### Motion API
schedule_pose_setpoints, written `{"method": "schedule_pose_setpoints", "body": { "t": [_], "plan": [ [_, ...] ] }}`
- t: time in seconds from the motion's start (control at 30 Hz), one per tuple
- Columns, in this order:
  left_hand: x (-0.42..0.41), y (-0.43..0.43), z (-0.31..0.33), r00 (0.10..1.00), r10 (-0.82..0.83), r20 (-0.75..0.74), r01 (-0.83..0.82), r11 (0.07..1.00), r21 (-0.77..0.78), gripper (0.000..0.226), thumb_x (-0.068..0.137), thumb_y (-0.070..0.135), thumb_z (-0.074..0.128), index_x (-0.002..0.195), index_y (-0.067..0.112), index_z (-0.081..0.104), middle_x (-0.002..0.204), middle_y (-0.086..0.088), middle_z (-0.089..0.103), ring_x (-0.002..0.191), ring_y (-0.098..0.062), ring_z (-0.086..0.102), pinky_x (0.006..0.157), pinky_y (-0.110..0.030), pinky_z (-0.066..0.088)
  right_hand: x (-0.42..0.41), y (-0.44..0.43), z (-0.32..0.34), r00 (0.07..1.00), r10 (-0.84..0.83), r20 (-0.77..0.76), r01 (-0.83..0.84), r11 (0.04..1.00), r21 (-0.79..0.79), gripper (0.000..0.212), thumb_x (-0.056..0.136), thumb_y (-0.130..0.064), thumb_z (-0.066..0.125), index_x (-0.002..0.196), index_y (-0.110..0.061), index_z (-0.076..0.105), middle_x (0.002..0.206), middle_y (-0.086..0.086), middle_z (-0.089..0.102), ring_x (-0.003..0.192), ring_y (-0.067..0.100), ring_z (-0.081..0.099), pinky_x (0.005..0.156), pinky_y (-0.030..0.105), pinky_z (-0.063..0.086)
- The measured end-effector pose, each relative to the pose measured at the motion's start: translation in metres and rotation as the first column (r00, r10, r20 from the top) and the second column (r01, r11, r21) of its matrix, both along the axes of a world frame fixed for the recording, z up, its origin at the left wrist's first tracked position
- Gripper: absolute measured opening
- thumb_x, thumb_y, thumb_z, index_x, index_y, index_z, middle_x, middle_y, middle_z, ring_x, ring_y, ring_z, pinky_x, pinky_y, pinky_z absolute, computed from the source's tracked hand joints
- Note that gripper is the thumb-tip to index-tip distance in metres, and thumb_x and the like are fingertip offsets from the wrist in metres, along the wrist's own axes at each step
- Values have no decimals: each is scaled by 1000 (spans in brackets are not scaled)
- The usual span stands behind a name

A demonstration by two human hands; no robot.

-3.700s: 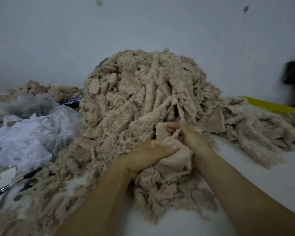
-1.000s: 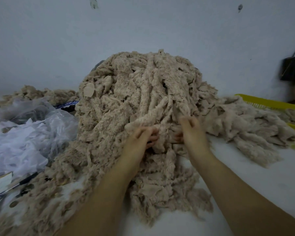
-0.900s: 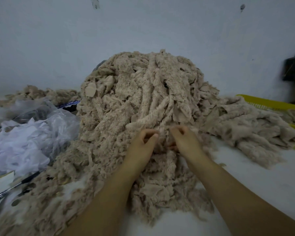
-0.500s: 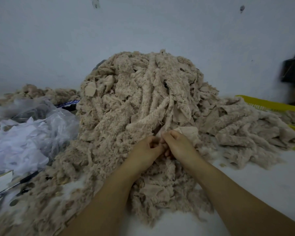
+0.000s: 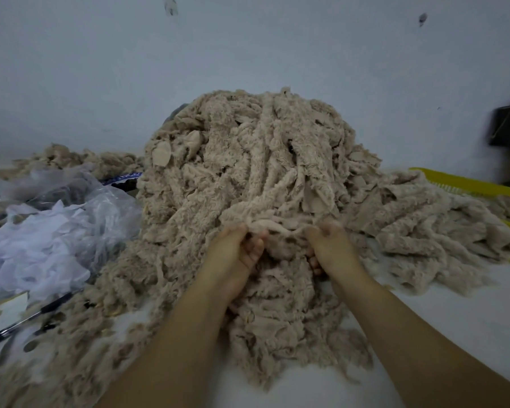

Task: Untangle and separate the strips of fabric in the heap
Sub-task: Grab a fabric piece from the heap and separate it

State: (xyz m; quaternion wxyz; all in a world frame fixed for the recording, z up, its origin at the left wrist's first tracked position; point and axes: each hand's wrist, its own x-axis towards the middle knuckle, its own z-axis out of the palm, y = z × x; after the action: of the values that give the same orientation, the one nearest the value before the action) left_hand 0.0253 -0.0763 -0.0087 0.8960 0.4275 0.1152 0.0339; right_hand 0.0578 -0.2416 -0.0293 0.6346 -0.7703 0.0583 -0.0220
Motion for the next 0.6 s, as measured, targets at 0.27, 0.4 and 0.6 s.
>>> {"method": "schedule_pose_setpoints", "body": {
  "t": [0.27, 0.4, 0.6],
  "plan": [
    [6, 35, 8, 983, 174, 66, -113, 841, -530, 29, 104, 6, 36, 77, 13, 44, 48, 2, 41, 41, -6, 37, 52, -18, 35, -3, -3, 10, 937, -261, 233, 199, 946, 256, 20, 102, -32, 45, 84, -28, 51, 77, 4, 57, 63, 19, 49, 59, 36, 43],
    [11, 45, 4, 964, 267, -12, -230, 806, -545, 27, 104, 5, 36, 80, 12, 46, 53, 2, 43, 52, -6, 35, 62, -19, 37, -6, -3, 14, 883, -334, 330, 245, 927, 283, 22, 103, -39, 44, 82, -31, 47, 78, 1, 54, 64, 21, 47, 60, 39, 40],
    [3, 25, 1, 877, 440, 194, -476, 736, 481, 3, 101, 18, 49, 101, 20, 47, 104, -3, 59, 79, -4, 66, 71, -27, 56, -20, 8, 19, 843, -153, 516, 90, 985, 146, 20, 103, -36, 46, 83, -32, 46, 81, 0, 56, 61, 4, 50, 54, 17, 40]
  ]
}}
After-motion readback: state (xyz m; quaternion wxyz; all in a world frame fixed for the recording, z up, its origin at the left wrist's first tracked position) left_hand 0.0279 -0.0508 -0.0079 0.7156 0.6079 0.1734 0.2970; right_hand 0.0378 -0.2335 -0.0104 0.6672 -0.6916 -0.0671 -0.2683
